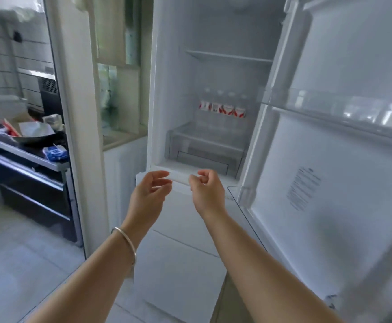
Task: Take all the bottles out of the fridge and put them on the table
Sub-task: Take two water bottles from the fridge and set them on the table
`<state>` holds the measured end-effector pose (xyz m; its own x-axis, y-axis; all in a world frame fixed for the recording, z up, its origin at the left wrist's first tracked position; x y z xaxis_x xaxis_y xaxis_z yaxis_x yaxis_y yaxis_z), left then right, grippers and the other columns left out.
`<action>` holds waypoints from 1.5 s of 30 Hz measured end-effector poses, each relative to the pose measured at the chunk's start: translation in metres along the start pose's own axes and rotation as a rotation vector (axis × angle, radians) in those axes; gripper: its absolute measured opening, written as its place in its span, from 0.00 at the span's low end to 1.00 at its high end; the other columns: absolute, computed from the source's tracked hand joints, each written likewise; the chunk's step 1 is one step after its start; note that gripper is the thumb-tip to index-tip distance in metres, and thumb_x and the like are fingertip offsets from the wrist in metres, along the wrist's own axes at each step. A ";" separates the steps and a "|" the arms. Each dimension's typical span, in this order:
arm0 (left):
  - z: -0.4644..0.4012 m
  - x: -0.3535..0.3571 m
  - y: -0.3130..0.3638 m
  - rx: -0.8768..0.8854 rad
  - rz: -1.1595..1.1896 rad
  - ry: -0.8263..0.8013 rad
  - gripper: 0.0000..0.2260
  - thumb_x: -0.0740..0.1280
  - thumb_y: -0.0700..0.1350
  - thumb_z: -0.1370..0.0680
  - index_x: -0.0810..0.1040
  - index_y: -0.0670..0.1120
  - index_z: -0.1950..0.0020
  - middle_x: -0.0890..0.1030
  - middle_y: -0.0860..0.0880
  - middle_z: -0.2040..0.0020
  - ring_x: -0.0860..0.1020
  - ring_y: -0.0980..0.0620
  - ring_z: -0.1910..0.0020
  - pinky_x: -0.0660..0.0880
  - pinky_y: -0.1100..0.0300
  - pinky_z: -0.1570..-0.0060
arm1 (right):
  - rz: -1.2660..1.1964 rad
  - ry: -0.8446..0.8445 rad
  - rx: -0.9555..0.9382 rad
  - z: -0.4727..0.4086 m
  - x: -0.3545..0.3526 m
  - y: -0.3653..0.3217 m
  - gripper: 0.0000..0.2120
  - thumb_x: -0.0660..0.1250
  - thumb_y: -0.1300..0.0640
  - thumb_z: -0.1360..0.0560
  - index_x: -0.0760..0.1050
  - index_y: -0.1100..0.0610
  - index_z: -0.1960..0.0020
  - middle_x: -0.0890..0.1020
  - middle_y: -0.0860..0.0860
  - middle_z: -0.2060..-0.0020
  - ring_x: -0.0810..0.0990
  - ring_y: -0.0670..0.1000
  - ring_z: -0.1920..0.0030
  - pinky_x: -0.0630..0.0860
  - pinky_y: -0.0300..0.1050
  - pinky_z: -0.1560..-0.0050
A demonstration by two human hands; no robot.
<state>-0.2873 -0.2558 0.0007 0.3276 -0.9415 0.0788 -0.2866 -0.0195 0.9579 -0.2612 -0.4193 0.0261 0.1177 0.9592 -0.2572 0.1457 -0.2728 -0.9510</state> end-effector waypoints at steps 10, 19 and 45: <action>-0.204 0.017 -0.027 -0.007 -0.022 -0.023 0.09 0.68 0.43 0.27 0.77 0.58 0.54 0.81 0.53 0.55 0.78 0.51 0.56 0.74 0.55 0.54 | 0.016 0.105 0.054 -0.204 0.063 0.007 0.13 0.62 0.54 0.25 0.71 0.55 0.42 0.76 0.45 0.59 0.78 0.52 0.51 0.65 0.41 0.57; -0.376 0.071 -0.074 0.015 0.036 -0.190 0.11 0.66 0.35 0.24 0.76 0.52 0.52 0.78 0.53 0.59 0.75 0.56 0.62 0.70 0.61 0.60 | 0.081 0.298 0.049 -0.349 0.082 0.029 0.16 0.63 0.56 0.25 0.71 0.57 0.39 0.77 0.49 0.54 0.77 0.54 0.45 0.66 0.41 0.52; -0.631 0.222 -0.173 -0.078 0.108 -0.055 0.11 0.65 0.34 0.26 0.75 0.50 0.49 0.79 0.50 0.53 0.77 0.49 0.54 0.73 0.55 0.51 | 0.072 0.398 0.017 -0.634 0.071 0.073 0.32 0.65 0.55 0.26 0.57 0.55 0.26 0.66 0.52 0.28 0.66 0.51 0.30 0.63 0.41 0.36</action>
<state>0.4033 -0.2492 0.0271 0.2480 -0.9539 0.1688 -0.2461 0.1065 0.9634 0.3804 -0.4183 0.0476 0.4990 0.8329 -0.2395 0.1078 -0.3339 -0.9364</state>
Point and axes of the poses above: each hand's wrist, its own z-axis away from the middle knuckle, its own x-axis out of the palm, y = z × x, the point moved 10 cm from there along -z, towards the middle knuckle
